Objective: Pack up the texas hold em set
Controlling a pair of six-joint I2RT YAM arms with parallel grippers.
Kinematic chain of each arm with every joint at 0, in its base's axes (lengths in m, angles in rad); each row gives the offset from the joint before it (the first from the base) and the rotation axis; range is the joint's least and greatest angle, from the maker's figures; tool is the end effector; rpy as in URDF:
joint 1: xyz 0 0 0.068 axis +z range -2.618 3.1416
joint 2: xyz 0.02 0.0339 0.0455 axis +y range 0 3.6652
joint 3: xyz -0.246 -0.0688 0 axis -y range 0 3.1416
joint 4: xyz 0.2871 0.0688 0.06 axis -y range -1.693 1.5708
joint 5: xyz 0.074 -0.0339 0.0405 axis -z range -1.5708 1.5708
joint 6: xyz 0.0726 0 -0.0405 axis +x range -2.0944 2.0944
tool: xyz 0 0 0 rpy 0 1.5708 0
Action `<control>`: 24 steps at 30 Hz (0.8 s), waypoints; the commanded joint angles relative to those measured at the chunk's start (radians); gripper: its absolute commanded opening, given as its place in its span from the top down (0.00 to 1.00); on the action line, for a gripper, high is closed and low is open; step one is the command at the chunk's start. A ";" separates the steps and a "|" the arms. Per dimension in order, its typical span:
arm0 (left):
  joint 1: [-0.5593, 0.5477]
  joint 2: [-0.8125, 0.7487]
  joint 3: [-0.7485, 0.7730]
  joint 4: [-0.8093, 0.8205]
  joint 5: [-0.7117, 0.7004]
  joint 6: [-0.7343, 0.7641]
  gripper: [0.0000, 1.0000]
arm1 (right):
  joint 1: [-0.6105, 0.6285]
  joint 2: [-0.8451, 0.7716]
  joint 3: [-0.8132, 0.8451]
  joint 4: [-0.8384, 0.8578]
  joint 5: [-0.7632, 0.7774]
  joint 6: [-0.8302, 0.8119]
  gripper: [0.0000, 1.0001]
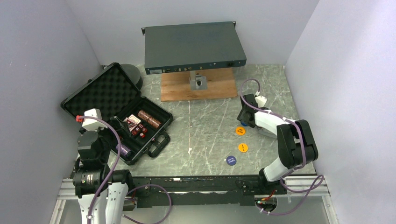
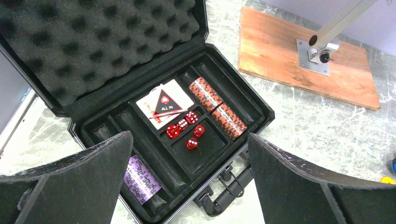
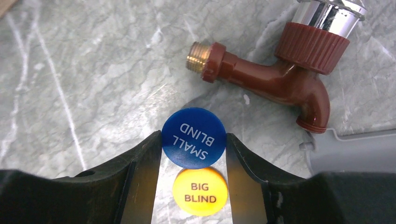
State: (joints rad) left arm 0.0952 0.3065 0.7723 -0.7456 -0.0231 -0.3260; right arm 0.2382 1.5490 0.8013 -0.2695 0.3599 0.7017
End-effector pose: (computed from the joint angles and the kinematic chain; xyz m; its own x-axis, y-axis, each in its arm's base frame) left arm 0.1550 0.0165 0.3298 -0.2229 -0.3429 -0.9125 -0.1990 0.9324 -0.3018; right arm 0.3370 0.0555 0.0875 -0.6577 0.4620 -0.5949 0.5024 0.8576 0.1106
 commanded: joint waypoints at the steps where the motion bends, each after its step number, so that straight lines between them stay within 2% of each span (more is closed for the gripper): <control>1: 0.006 0.012 0.002 0.039 0.009 0.016 0.00 | 0.004 -0.079 -0.003 0.022 -0.049 -0.029 1.00; 13: 0.011 0.019 0.002 0.040 0.014 0.015 0.00 | 0.005 -0.236 -0.035 0.051 -0.166 -0.056 1.00; 24: 0.011 0.018 0.002 0.038 0.011 0.012 0.00 | 0.044 -0.382 -0.078 0.149 -0.343 -0.081 1.00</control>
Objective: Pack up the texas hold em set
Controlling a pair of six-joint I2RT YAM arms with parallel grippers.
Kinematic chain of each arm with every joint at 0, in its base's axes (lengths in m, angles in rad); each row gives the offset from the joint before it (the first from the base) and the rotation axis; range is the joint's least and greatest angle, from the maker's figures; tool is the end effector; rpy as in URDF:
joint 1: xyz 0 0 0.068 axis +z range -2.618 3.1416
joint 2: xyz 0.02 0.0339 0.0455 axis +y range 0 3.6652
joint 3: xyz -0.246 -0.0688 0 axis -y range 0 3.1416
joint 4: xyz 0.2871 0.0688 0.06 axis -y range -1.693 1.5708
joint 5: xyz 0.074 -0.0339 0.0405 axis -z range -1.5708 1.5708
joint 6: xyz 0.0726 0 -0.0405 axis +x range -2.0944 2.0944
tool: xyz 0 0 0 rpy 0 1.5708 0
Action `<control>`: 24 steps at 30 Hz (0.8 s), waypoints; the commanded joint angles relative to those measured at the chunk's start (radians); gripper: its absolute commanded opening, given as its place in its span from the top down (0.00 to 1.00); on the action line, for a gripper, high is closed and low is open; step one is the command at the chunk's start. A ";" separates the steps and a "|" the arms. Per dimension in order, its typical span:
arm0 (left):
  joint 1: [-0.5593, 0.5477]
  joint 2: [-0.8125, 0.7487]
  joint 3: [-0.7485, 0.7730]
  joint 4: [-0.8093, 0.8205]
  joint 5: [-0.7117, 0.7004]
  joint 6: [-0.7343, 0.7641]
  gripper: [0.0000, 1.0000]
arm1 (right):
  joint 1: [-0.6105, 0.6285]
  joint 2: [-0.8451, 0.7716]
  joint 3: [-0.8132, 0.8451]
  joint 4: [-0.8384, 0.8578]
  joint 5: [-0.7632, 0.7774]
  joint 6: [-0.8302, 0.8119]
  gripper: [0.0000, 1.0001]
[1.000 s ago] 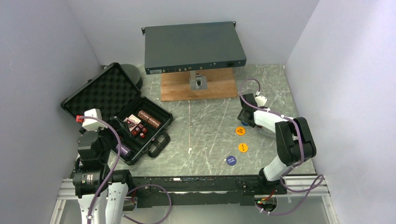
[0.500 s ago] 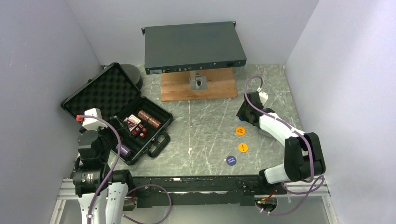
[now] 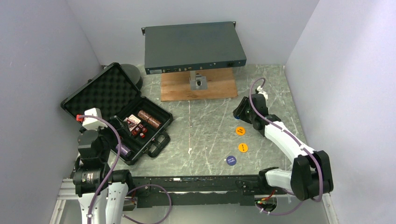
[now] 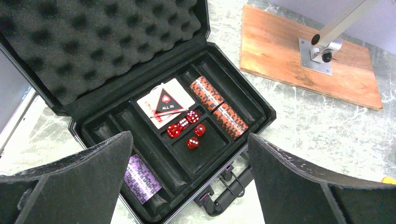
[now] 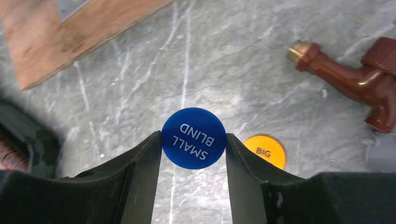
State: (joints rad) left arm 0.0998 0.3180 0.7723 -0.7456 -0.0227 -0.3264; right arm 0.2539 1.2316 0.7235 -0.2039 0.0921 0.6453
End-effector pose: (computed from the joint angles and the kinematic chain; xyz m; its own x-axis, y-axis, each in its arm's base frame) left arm 0.1574 0.0174 0.3282 -0.2318 -0.3454 -0.9094 -0.2065 0.9310 -0.3010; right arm 0.3201 0.0762 0.1626 -0.6151 0.4591 -0.6410 0.2344 0.8827 0.4073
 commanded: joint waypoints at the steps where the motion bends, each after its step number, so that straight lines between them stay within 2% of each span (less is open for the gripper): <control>1: 0.006 0.006 0.002 0.037 0.009 0.013 0.00 | 0.038 -0.073 0.002 0.083 -0.079 -0.028 1.00; 9: 0.006 0.003 0.002 0.035 0.003 0.011 0.00 | 0.174 -0.081 0.035 0.114 -0.066 -0.033 1.00; 24: 0.006 0.006 0.004 0.034 0.004 0.011 0.00 | 0.469 0.090 0.177 0.198 -0.020 0.006 1.00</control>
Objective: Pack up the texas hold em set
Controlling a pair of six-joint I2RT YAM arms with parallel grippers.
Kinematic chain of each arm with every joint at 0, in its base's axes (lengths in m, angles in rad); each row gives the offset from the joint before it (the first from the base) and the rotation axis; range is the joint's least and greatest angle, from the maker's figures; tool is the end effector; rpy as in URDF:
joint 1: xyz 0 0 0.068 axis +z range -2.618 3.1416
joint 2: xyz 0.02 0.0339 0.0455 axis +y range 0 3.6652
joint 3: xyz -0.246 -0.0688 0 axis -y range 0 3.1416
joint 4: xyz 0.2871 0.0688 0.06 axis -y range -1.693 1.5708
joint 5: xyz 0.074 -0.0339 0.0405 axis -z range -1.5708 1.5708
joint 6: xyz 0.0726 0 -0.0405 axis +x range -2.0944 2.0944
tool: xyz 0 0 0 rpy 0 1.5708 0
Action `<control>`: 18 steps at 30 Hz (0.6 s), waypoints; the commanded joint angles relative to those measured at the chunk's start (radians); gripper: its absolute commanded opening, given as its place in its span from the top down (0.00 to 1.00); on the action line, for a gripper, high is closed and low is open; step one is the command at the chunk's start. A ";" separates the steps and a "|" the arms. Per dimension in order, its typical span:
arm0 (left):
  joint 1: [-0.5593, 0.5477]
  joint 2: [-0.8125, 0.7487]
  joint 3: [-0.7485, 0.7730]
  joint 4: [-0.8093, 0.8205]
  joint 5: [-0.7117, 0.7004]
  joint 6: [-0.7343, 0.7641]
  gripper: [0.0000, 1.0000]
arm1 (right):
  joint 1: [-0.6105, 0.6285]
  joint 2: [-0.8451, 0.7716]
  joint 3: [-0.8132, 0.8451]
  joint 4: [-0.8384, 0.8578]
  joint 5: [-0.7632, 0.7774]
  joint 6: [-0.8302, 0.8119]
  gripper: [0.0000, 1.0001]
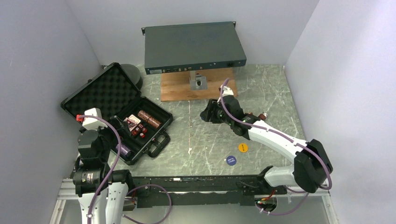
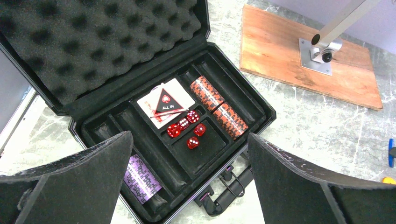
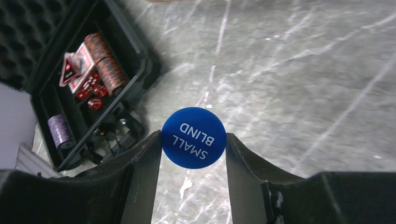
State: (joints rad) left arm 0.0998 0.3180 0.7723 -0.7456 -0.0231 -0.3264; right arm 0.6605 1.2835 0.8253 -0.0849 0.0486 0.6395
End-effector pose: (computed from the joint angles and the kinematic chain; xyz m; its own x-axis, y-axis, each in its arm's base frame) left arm 0.1574 0.0174 0.3282 -0.2317 -0.3454 -0.9094 -0.2068 0.9310 -0.3008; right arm 0.2863 0.2179 0.2005 -0.6736 0.2315 -0.7019 -0.2218 0.8426 0.4908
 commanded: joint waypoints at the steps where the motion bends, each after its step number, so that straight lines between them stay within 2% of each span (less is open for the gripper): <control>1: 0.006 0.005 0.005 0.033 0.000 0.010 0.00 | 0.081 0.053 0.088 0.080 0.024 0.013 1.00; 10: 0.006 -0.078 0.016 0.000 -0.113 -0.014 0.00 | 0.249 0.191 0.245 0.062 0.074 -0.016 1.00; 18: 0.014 -0.131 0.025 -0.024 -0.200 -0.039 0.00 | 0.363 0.365 0.423 0.055 0.043 -0.044 1.00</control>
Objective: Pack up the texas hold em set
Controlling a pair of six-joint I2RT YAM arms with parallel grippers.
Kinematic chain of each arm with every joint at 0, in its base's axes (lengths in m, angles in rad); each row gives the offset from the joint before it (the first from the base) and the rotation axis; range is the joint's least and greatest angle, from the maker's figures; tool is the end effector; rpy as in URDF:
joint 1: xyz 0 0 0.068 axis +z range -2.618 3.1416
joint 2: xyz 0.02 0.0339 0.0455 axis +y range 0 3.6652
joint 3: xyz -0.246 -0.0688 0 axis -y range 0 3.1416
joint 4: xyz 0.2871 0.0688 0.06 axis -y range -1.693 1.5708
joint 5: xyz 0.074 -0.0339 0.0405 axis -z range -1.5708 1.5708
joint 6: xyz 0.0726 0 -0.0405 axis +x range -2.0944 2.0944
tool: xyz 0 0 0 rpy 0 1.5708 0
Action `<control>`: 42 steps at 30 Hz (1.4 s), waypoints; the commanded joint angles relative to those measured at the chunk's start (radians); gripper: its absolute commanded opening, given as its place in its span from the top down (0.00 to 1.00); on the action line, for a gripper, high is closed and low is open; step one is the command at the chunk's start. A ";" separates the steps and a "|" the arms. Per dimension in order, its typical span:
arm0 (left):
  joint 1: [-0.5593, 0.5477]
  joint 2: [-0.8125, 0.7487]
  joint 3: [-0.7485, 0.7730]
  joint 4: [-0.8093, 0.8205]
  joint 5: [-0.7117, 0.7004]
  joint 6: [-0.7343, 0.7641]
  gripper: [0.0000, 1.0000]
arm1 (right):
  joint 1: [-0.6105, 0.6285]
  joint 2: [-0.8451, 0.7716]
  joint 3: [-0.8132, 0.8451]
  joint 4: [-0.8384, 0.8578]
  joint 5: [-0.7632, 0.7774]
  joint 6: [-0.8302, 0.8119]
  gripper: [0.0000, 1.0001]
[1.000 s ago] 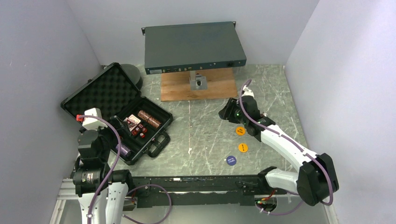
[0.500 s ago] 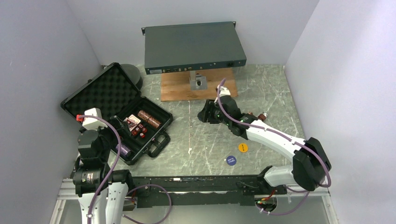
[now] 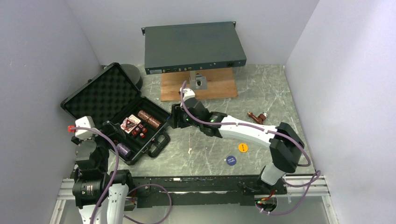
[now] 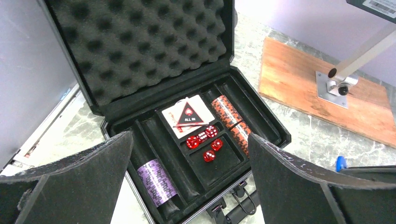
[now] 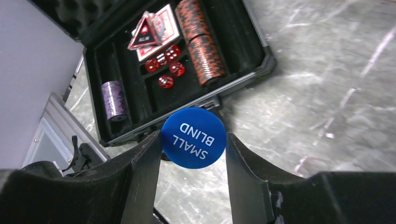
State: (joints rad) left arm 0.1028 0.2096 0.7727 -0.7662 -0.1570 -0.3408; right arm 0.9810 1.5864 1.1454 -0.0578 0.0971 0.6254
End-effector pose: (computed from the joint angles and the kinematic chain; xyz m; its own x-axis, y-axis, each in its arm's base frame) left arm 0.1310 0.0249 0.3393 -0.1043 -0.3426 -0.9337 -0.3062 0.9043 -0.2976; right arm 0.2492 0.3597 0.2212 -0.6722 0.0432 -0.7391 -0.4764 0.7389 0.4765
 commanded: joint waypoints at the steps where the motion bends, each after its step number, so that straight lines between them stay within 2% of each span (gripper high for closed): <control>1: 0.013 -0.026 0.025 -0.005 -0.074 -0.028 0.00 | 0.053 0.082 0.127 0.032 -0.014 -0.032 1.00; 7: 0.034 -0.010 0.027 -0.009 -0.089 -0.039 0.00 | 0.083 0.240 0.288 0.045 -0.135 -0.038 1.00; 21: 0.067 0.016 0.018 0.005 -0.064 -0.037 0.00 | 0.119 0.465 0.525 0.024 -0.259 -0.036 1.00; 31: 0.069 0.011 0.016 0.008 -0.060 -0.032 0.00 | 0.107 0.579 0.675 -0.093 -0.176 -0.045 1.00; 42: 0.068 -0.008 0.013 0.012 -0.054 -0.027 0.00 | 0.016 0.710 0.849 -0.198 -0.153 -0.038 1.00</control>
State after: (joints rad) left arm 0.1650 0.2161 0.7727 -0.7902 -0.2245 -0.3637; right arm 1.0351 2.2585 1.9102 -0.2176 -0.0746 0.5938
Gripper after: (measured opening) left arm 0.996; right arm 0.509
